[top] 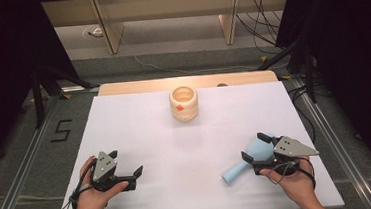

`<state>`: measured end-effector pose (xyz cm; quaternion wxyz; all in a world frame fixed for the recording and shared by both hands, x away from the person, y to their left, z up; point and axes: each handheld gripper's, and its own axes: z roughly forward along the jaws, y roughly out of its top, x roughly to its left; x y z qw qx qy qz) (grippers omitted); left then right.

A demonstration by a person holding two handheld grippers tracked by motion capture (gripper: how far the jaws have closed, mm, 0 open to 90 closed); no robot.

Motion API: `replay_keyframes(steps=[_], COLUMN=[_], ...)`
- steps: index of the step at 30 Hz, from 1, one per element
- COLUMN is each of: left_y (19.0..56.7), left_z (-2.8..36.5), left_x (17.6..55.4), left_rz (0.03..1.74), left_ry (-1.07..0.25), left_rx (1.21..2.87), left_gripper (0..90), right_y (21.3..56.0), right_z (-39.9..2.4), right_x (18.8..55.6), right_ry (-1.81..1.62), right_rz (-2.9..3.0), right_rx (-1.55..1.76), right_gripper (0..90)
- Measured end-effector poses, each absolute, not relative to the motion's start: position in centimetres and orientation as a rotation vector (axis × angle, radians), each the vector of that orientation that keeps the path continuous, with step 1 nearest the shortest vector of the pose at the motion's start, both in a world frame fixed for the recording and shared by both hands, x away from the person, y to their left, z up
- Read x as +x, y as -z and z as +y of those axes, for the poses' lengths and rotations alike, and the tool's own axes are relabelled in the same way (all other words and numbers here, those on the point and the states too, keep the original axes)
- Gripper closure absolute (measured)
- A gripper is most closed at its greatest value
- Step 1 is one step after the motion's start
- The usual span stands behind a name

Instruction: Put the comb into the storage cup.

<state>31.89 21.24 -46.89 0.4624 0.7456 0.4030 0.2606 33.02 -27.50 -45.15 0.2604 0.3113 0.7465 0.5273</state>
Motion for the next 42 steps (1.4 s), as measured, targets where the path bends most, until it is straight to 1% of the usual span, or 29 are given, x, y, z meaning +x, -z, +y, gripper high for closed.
replay_keyframes(steps=[3,4,5,6,7,8,9,12,13,21,27,42], left_y=[46.9,46.9,46.9,46.9,46.9,46.9,46.9,46.9,46.9,46.9,46.9,46.9], left_z=[21.2,21.2,21.1,21.1,21.1,21.1,21.1,21.2,21.2,21.2,21.2,21.2], left_x=[31.9,31.9,31.9,31.9,31.9,31.9,31.9,31.9,31.9,31.9,31.9,31.9], left_rz=[0.988,0.985,0.986,0.986,0.988,0.988,0.987,0.986,0.986,0.988,0.987,0.987], left_ry=[-0.642,-0.644,-0.645,-0.645,-0.645,-0.645,-0.645,-0.647,-0.647,-0.646,-0.645,-0.645], left_rx=[1.838,1.840,1.839,1.839,1.839,1.839,1.839,1.839,1.839,1.839,1.838,1.838], left_gripper=[0.2,0.2,0.3,0.3,0.3,0.4,0.4,0.5,0.5,0.7,0.8,0.9], right_y=[45.0,45.0,45.0,45.0,44.9,44.9,44.7,44.7,44.6,45.3,45.3,45.9], right_z=[-26.7,-26.7,-26.3,-26.3,-26.0,-26.0,-25.6,-25.0,-24.8,-22.5,-21.2,-20.7], right_x=[33.5,33.5,33.8,33.8,34.1,34.1,34.7,35.4,35.7,37.5,38.0,38.1], right_ry=[-1.358,-1.358,-1.337,-1.337,-1.325,-1.325,-1.299,-1.260,-1.241,-1.089,-0.983,-0.780], right_rz=[2.031,2.031,2.058,2.058,2.088,2.088,2.175,2.269,2.293,2.481,2.547,2.685], right_rx=[0.826,0.826,0.834,0.834,0.832,0.832,0.814,0.818,0.817,0.899,0.928,1.004], right_gripper=[28.9,28.9,40.0,40.0,55.4,55.4,71.6,87.5,90.0,90.0,90.0,90.0])
